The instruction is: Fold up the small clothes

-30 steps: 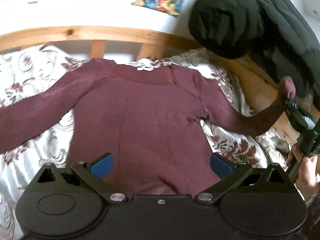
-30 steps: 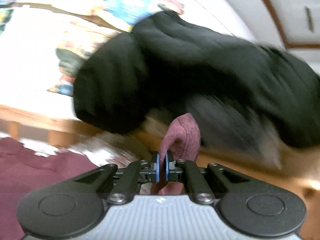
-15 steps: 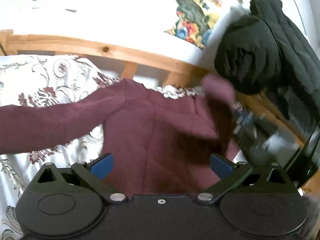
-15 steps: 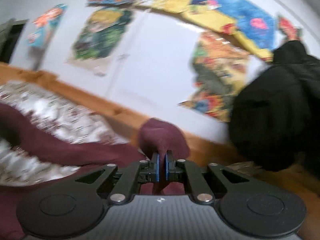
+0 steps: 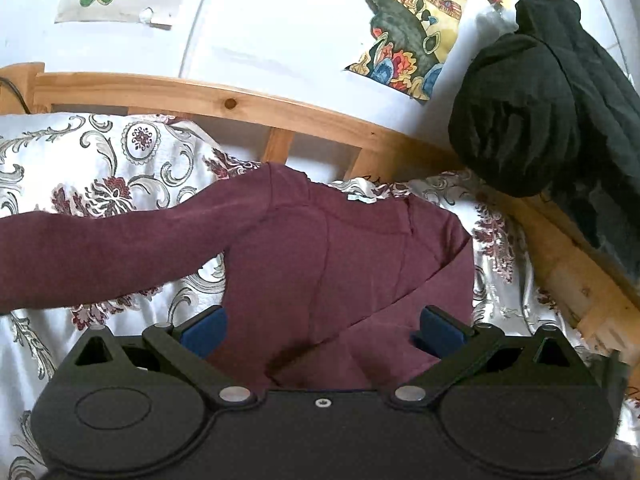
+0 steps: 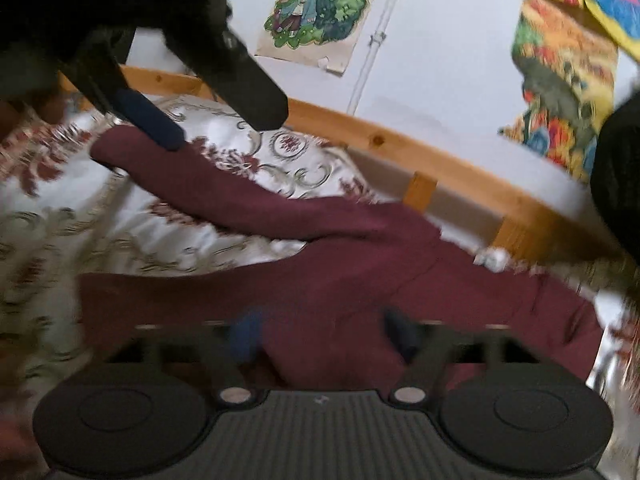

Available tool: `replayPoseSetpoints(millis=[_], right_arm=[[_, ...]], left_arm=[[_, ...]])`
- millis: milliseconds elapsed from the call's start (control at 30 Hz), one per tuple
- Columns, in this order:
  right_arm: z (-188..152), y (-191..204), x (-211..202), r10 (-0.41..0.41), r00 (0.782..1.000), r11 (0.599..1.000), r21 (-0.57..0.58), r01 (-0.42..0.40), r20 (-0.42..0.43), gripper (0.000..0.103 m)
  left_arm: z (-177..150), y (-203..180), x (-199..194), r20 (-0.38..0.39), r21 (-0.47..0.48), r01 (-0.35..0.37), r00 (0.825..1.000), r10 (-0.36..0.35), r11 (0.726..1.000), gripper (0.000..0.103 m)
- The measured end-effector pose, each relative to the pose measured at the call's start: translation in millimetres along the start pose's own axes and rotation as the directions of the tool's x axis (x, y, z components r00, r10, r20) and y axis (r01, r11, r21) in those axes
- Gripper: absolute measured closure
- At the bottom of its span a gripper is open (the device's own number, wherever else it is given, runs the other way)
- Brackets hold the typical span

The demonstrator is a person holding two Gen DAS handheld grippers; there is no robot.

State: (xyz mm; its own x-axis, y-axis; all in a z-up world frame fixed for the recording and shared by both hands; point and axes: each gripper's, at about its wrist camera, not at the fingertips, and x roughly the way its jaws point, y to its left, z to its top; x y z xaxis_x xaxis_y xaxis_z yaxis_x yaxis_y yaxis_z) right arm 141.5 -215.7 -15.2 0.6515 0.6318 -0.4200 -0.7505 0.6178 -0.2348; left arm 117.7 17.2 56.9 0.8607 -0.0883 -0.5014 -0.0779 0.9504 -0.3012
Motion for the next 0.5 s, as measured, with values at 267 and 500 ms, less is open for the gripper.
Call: replayPoseSetpoints(millis=[267,500], right_arm=[[-37.2,-77.3,-34.7,-0.123,0.991,0.91,0.391,0.135,-0.057,0.001],[-73.4,-149.7,-24.3,-0.311,0.947,0.765,0.57,0.299,-0.079,0.006]], left_arm=[[-6.1,-5.7,36.0,-0.071,-0.021,-0.069,0.995,0.067,0.997,0.001],[-21.8,-19.6,105.5,-0.186,0.003,0.057,0.981,-0.055,0.998,0.001]])
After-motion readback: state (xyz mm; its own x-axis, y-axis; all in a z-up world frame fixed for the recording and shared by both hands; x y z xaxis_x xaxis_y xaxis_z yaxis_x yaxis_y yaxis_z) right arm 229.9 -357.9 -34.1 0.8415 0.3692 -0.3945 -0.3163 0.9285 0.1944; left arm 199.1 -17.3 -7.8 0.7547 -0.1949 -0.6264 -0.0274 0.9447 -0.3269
